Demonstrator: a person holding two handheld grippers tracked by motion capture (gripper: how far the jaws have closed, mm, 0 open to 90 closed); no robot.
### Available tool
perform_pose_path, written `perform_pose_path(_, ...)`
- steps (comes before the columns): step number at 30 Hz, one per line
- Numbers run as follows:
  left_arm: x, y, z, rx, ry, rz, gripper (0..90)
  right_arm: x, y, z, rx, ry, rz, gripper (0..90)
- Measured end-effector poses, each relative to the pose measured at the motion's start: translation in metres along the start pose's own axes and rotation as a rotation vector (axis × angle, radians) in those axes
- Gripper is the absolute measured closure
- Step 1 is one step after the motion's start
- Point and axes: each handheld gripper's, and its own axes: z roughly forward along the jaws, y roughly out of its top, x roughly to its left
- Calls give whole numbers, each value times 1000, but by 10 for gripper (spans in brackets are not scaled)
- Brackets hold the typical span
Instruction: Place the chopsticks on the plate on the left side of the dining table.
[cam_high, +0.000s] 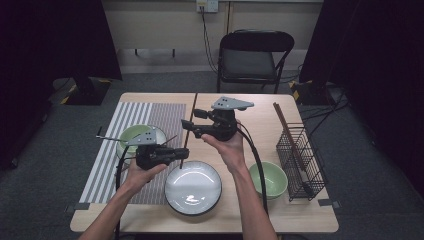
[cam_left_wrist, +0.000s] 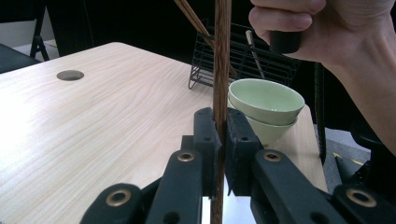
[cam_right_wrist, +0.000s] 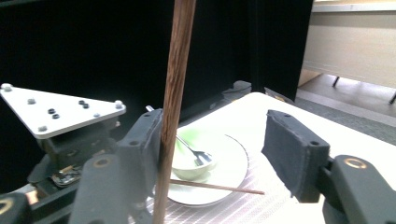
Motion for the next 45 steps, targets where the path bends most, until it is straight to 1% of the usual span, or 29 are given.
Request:
perform_pose_path(1, 0, 0, 0, -7, -10, -3, 848, -1, 0, 0, -2, 2, 4, 360)
perform_pose_path(5, 1, -1, 0, 1, -5, -8, 847, -4, -1, 0, 9, -12, 3, 325)
perform_pose_path(7, 1, -1, 0, -5, -7, -10, 847, -5, -1, -1, 14, -38, -1, 282)
perform_pose_path(11, 2, 0, -2, -9, -9, -17, 848, -9, -2, -3, 4, -59, -1, 265)
perform_pose_path(14, 3, -1, -2, -10, -5, -19, 848, -12, -3, -5, 8, -68, 2, 258)
perform_pose_path(15, 3, -1, -3, -12, -13, -24, 848, -12, -3, -5, 7, -70, 3, 256)
perform_pose_path(22, 4, 0, -3, -6, -11, -36, 848, -18, -3, -8, 13, -83, 11, 243)
perform_pose_path(23, 4, 0, -3, -12, -15, -40, 848, -19, -3, -8, 13, -82, 13, 243)
perform_pose_path(25, 4, 0, -4, -6, -8, -33, 848, -20, -3, -8, 13, -84, 15, 239)
perform_pose_path(33, 5, 0, -6, -6, -11, -39, 848, -25, -3, -12, 5, -99, 21, 233)
perform_pose_path(35, 5, 0, -5, -8, -18, -44, 848, -25, -3, -13, 4, -102, 22, 233)
perform_pose_path(38, 5, 0, -5, -11, -16, -47, 847, -28, -6, -14, -4, -104, 28, 230)
perform_pose_path(40, 5, 0, -7, -5, -9, -45, 847, -30, -7, -14, -1, -108, 34, 226)
perform_pose_path(42, 6, 0, -7, -17, -11, -49, 847, -31, -8, -15, -1, -109, 37, 226)
perform_pose_path(45, 6, 1, -9, -20, -13, -47, 847, -32, -8, -16, -3, -118, 37, 226)
